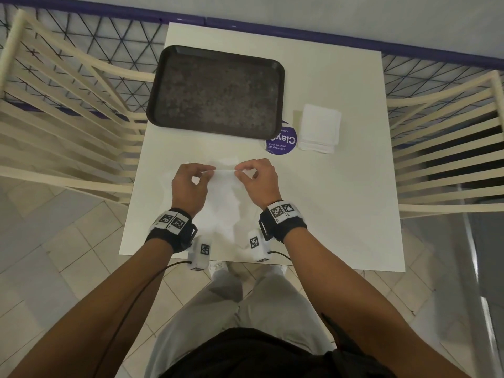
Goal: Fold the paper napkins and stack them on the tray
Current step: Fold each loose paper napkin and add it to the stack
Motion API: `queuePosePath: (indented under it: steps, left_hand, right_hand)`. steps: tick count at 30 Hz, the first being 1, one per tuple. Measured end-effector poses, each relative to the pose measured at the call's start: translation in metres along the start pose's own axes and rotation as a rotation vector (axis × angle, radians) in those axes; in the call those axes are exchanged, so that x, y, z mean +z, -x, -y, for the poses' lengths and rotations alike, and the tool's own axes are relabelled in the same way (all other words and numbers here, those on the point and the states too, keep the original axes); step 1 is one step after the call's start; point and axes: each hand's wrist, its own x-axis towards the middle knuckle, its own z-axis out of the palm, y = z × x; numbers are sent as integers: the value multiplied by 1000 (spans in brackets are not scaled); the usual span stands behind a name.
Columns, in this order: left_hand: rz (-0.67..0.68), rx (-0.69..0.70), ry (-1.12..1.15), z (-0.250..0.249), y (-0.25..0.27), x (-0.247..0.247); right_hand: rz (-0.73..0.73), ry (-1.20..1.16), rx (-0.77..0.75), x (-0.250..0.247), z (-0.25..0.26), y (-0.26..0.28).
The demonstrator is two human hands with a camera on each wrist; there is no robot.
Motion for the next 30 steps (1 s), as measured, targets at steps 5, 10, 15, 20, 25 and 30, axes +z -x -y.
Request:
queuePosePath:
  steps: [5, 10, 15, 20, 25, 30]
  left_hand:
    - [17, 68, -23, -4, 2, 0]
    - [89, 22, 43, -15, 4, -1]
    - [70, 8, 39, -14, 5, -1]
    - [89, -6, 36, -16, 6, -2]
    - [89, -30, 87, -16, 8, -3]
    - [65, 27, 12, -16, 10, -4]
  right_hand:
    - [53, 293, -95, 0, 9, -1]
    - [132, 429, -163, 4, 22, -5]
    - [124, 368, -149, 3, 25, -4]
    - [134, 340, -125, 2, 28, -1]
    - [139, 330, -107, 5, 30, 1]
    - [160, 280, -53, 4, 31, 3]
